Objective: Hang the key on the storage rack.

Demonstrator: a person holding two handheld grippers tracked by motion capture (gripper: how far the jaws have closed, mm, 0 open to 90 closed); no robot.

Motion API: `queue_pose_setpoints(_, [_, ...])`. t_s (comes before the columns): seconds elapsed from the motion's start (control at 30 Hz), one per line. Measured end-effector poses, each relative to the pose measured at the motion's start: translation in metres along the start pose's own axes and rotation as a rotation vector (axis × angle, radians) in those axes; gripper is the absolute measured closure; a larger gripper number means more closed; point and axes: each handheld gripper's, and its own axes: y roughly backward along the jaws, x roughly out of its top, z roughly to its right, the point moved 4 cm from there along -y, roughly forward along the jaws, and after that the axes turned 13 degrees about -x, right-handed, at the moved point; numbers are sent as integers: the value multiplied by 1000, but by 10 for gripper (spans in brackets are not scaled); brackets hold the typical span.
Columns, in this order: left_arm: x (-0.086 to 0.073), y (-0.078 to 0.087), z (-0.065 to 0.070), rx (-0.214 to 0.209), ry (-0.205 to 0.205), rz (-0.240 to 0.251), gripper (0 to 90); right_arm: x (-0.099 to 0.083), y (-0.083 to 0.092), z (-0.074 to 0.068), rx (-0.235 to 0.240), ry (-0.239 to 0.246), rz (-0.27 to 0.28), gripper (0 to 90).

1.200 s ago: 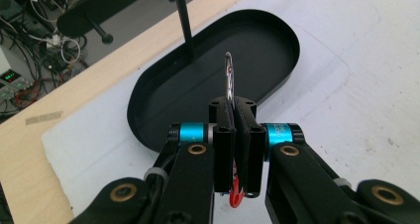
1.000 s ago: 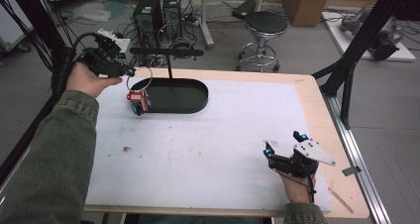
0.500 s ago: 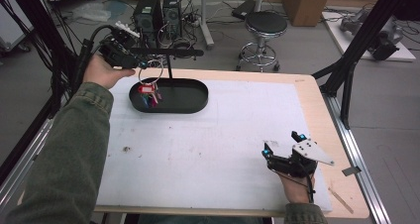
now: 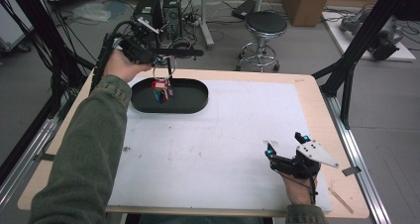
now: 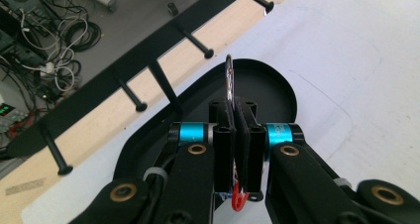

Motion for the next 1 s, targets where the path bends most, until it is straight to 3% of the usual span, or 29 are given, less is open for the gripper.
queue_pose_setpoints(0.27, [20,-12,0,-16,0,1,867,-2,3,4,-9,-14,-4,5])
queue_pose_setpoints(0.4, [24,-16,-5,-13,21,13,867,-2,5,6,-10,-18,-2,4])
queue_pose_setpoints(0.6, [22,-24,-14,9,34,-7,866,-3,6,7,-12,-17,-2,5])
queue_pose_setpoints(0.73, [22,-25,-21,23,51,9,866,-3,7,7,-15,-16,-5,5])
queue_pose_setpoints(0.87, [19,-33,-27,64,70,3,866,-4,7,7,-10,-22,-7,5])
queue_pose_setpoints(1.0, [13,-41,-33,61,88,-2,866,-4,6,9,-16,-19,-5,5])
